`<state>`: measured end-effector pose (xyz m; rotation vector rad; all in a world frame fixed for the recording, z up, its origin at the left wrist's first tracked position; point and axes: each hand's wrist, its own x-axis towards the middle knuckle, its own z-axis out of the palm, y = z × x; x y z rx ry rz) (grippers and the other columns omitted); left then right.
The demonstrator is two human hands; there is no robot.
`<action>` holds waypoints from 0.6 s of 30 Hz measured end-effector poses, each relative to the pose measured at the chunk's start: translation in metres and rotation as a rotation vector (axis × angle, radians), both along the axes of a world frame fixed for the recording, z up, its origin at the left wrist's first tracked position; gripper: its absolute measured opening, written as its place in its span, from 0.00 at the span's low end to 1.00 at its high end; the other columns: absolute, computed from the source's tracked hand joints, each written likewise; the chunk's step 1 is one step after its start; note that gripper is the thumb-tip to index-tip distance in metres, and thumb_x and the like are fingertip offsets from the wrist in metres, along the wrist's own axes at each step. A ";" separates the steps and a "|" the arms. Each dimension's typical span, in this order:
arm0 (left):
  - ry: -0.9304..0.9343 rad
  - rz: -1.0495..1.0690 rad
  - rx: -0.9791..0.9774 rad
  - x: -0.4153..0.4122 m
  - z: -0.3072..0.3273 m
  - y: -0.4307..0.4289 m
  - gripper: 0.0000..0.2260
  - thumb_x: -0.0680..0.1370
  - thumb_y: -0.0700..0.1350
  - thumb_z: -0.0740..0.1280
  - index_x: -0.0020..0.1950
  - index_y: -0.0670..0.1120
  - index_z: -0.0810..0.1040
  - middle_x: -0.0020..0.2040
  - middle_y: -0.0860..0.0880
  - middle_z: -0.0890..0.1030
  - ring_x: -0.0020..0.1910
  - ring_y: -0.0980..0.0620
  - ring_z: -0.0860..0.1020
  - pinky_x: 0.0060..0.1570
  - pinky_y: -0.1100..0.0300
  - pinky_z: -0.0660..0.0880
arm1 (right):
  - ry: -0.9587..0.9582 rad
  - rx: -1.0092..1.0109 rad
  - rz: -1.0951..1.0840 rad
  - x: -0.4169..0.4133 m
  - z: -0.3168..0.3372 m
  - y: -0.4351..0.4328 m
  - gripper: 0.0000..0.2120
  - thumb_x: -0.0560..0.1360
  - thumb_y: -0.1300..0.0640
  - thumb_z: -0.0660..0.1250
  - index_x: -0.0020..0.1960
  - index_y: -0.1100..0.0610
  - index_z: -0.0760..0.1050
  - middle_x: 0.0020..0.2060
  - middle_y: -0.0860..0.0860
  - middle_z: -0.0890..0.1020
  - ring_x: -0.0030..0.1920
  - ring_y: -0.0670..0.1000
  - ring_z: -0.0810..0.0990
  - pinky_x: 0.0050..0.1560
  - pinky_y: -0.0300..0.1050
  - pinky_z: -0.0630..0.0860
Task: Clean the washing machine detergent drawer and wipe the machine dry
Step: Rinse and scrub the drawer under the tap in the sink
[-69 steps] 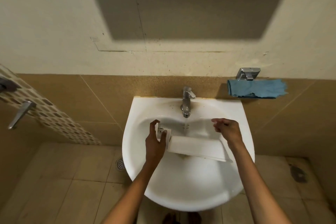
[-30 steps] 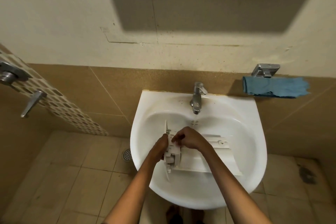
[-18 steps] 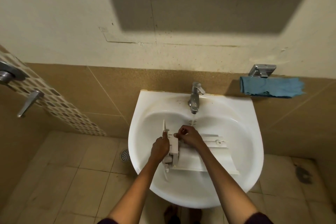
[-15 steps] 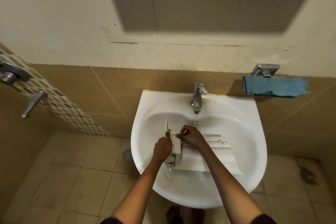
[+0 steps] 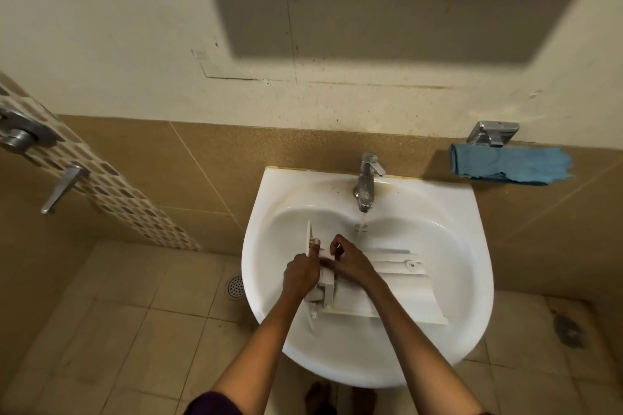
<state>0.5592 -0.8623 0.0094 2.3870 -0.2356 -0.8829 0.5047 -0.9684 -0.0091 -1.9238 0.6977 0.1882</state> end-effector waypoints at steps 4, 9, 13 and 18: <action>0.007 0.003 0.005 -0.001 -0.001 0.000 0.30 0.81 0.61 0.45 0.46 0.39 0.76 0.46 0.41 0.78 0.46 0.44 0.76 0.52 0.54 0.71 | 0.015 0.116 0.114 -0.006 0.005 -0.009 0.20 0.67 0.55 0.75 0.45 0.56 0.64 0.34 0.47 0.70 0.32 0.45 0.67 0.32 0.35 0.63; 0.011 0.001 0.032 0.003 -0.006 0.000 0.34 0.80 0.63 0.45 0.52 0.37 0.78 0.52 0.38 0.80 0.51 0.41 0.78 0.54 0.52 0.72 | -0.116 -0.048 -0.161 -0.002 -0.007 0.004 0.16 0.72 0.53 0.70 0.35 0.51 0.63 0.30 0.46 0.70 0.35 0.49 0.70 0.37 0.41 0.65; 0.005 -0.013 0.030 0.002 -0.007 0.000 0.32 0.79 0.63 0.44 0.47 0.39 0.77 0.47 0.40 0.80 0.45 0.44 0.76 0.52 0.53 0.72 | -0.135 -0.168 -0.230 -0.004 -0.011 0.009 0.12 0.76 0.53 0.65 0.40 0.55 0.64 0.29 0.45 0.69 0.34 0.49 0.70 0.37 0.41 0.65; -0.007 -0.016 0.025 0.002 -0.008 0.000 0.29 0.80 0.61 0.45 0.37 0.42 0.73 0.44 0.41 0.79 0.43 0.46 0.75 0.51 0.54 0.70 | -0.055 -0.046 -0.017 -0.006 -0.007 0.001 0.20 0.67 0.47 0.74 0.41 0.51 0.62 0.31 0.45 0.70 0.30 0.45 0.67 0.33 0.39 0.64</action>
